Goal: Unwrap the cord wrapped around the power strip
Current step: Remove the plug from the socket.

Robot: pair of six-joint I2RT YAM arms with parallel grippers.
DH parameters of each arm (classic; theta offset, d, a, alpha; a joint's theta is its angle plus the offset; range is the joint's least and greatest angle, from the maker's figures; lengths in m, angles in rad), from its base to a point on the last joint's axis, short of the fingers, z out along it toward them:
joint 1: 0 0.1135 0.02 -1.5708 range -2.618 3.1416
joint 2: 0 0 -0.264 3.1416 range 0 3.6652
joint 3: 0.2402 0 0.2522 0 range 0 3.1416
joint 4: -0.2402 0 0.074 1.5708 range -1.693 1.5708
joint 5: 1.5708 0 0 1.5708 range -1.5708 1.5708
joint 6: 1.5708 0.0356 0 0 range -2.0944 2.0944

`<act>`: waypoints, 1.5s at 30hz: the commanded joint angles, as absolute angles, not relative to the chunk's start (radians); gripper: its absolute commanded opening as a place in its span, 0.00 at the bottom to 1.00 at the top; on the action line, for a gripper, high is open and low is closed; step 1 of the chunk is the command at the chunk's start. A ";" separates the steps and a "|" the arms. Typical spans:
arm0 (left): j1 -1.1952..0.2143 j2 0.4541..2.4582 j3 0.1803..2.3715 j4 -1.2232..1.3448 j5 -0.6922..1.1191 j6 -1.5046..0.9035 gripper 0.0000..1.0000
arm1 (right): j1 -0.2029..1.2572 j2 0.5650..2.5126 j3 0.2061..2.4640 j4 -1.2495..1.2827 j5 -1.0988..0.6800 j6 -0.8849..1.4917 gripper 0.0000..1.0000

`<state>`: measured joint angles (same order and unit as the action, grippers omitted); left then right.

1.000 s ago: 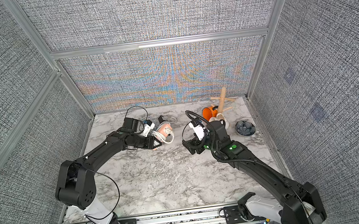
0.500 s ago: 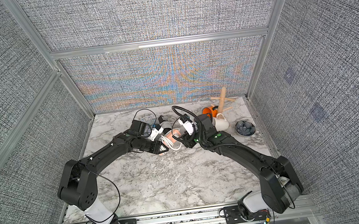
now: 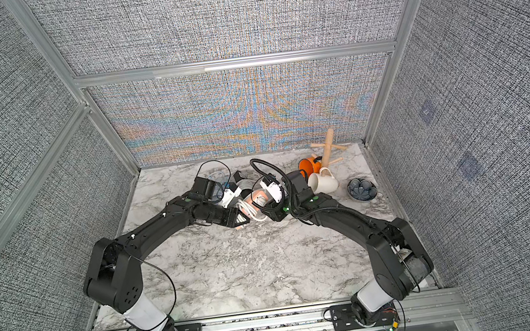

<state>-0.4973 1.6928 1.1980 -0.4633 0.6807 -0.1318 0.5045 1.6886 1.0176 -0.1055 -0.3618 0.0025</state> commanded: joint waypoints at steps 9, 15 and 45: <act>-0.506 1.721 1.210 -0.413 0.608 -0.231 0.00 | 0.524 1.648 0.974 -0.043 -0.320 0.038 0.07; -0.507 1.823 1.241 -0.378 0.573 -0.366 0.00 | 0.545 1.575 0.862 0.123 -0.249 0.114 0.00; -0.550 1.771 1.243 -0.505 0.515 -0.173 0.00 | 0.561 1.634 1.057 -0.063 -0.107 0.212 0.00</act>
